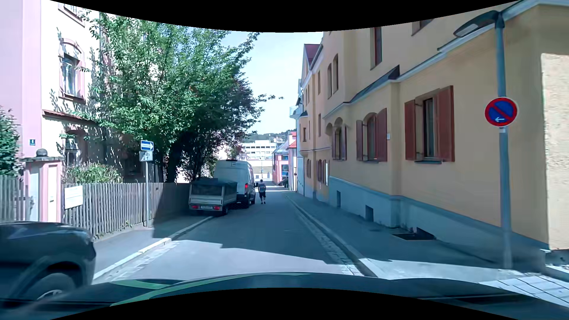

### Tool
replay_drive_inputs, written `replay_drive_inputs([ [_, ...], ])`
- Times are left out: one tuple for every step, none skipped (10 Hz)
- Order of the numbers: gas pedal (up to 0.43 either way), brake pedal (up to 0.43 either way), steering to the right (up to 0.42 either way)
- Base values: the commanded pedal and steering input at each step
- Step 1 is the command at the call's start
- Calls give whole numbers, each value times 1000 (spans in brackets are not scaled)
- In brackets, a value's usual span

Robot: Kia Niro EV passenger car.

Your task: Follow the waypoints while adhering to traffic rules and regulations

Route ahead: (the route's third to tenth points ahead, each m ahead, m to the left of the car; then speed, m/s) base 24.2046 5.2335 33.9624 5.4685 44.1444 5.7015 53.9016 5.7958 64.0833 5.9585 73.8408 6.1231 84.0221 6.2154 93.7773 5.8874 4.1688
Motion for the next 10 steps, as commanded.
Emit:
replay_drive_inputs([
  [0, 220, -34],
  [0, 220, -28],
  [0, 213, -22],
  [0, 213, -19],
  [0, 213, -17],
  [0, 207, -12],
  [0, 195, -5],
  [0, 189, 2],
  [0, 183, 3],
  [0, 183, 3],
])
